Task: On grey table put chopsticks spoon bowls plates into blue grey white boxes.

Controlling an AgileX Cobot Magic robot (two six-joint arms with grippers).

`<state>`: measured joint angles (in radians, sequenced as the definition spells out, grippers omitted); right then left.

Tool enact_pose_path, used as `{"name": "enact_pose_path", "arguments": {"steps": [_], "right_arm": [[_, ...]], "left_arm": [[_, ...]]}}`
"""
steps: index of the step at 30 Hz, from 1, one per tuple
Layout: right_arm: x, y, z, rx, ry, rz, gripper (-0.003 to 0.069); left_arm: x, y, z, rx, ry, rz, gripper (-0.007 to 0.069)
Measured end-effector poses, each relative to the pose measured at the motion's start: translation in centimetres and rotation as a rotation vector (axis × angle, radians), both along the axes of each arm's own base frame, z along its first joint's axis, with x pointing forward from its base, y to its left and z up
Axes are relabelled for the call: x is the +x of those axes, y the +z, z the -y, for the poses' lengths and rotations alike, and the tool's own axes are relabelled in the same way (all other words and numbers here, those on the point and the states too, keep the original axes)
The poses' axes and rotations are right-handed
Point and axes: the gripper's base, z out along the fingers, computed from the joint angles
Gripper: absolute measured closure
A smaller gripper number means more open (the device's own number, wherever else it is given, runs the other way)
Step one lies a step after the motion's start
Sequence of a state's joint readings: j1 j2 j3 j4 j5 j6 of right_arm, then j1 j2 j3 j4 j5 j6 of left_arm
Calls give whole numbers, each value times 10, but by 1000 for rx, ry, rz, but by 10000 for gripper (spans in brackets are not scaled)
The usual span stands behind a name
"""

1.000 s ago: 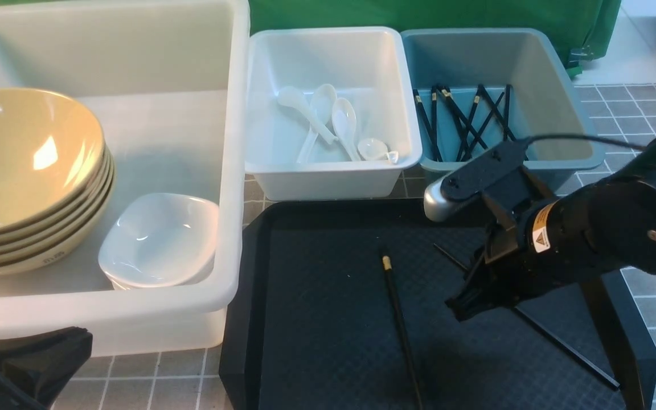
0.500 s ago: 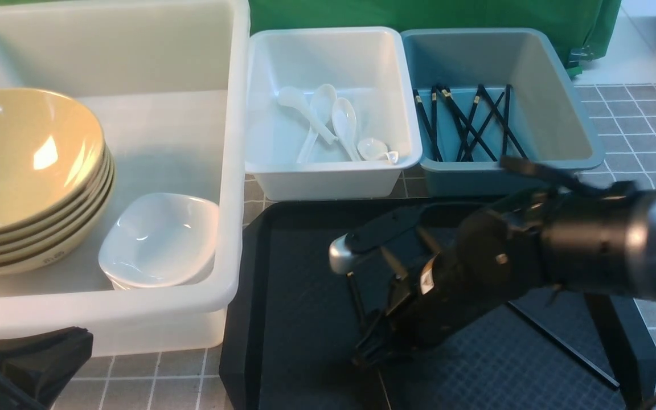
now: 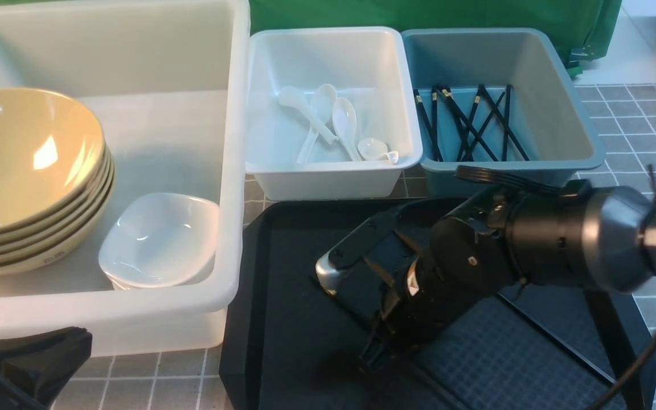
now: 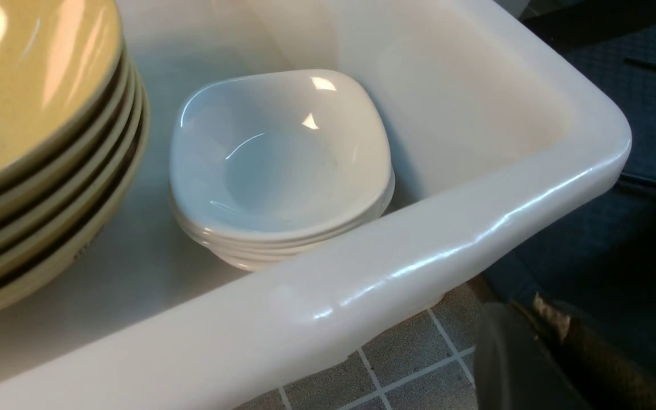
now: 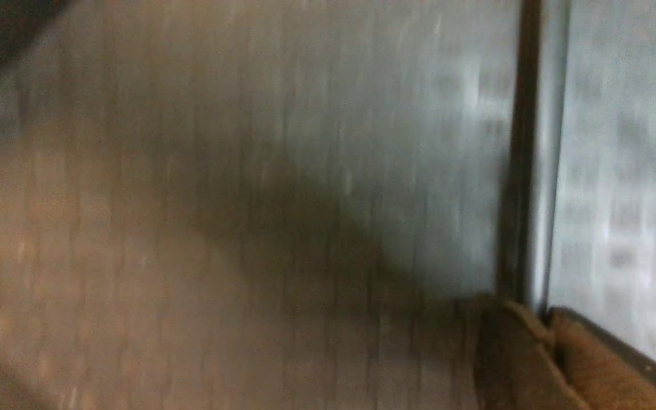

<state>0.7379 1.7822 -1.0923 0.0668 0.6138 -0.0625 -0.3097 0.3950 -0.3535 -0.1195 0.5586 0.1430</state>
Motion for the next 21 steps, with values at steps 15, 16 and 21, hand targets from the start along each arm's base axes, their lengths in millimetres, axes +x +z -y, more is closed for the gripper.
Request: {"name": "enact_pose_path", "arguments": {"steps": [15, 16, 21], "right_arm": [[61, 165, 92, 463, -191, 1000, 585], [75, 165, 99, 493, -238, 1044, 580], [132, 151, 119, 517, -406, 995, 505]], "left_arm": [[1, 2, -1, 19, 4, 31, 630], [1, 2, -1, 19, 4, 31, 630], [1, 2, -1, 19, 4, 31, 630]]}}
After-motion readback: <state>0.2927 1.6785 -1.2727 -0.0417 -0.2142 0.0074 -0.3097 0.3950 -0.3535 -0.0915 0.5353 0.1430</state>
